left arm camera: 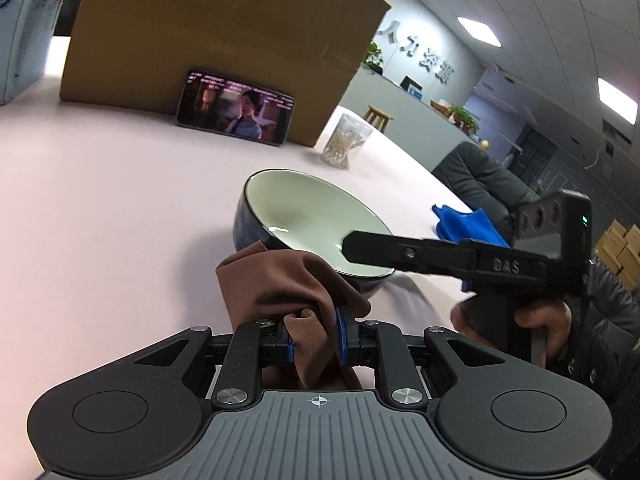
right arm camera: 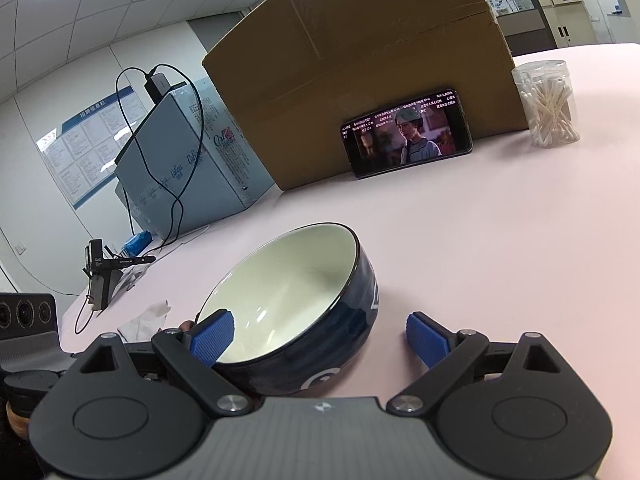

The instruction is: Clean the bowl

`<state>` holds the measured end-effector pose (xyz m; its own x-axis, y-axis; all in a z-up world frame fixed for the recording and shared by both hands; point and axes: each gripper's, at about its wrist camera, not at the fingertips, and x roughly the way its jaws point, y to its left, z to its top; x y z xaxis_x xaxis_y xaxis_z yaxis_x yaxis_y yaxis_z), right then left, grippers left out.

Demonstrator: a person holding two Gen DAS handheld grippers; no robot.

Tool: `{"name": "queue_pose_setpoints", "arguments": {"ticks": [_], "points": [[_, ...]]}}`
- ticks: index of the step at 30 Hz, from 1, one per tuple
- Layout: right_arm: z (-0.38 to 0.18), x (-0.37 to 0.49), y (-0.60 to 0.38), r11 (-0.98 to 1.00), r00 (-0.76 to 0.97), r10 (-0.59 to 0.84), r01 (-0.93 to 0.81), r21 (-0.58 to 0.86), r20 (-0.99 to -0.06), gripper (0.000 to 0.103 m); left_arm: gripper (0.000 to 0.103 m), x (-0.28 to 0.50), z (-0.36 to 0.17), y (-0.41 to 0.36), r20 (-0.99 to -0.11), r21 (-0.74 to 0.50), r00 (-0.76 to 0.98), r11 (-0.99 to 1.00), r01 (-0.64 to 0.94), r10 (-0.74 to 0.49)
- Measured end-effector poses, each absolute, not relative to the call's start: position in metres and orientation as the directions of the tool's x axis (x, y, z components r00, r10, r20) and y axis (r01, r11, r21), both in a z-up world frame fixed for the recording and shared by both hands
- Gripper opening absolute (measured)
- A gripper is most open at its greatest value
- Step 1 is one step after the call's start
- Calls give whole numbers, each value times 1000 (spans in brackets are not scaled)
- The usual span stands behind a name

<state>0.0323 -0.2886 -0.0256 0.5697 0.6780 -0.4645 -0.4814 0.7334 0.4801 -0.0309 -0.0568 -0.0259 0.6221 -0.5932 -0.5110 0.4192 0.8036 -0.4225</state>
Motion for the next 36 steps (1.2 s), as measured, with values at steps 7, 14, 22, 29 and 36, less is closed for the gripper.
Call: {"name": "queue_pose_setpoints", "arguments": {"ticks": [7, 14, 22, 29, 36], "points": [[-22, 46, -271, 788, 597, 615, -494, 367, -516, 95, 18, -35, -26, -65, -503, -435, 614, 792, 428, -608], [-26, 46, -279, 784, 605, 621, -475, 400, -498, 95, 18, -35, -26, -56, -493, -444, 655, 813, 377, -573], [-26, 45, -277, 792, 610, 610, -477, 380, -506, 95, 18, -35, -27, -75, -488, -459, 597, 769, 445, -637], [-26, 44, -277, 793, 609, 610, -478, 379, -507, 95, 18, -38, -27, -59, -477, -475, 646, 793, 381, -596], [-25, 44, -276, 794, 609, 608, -478, 376, -509, 95, 18, -36, -27, -57, -467, -489, 655, 791, 367, -593]]}}
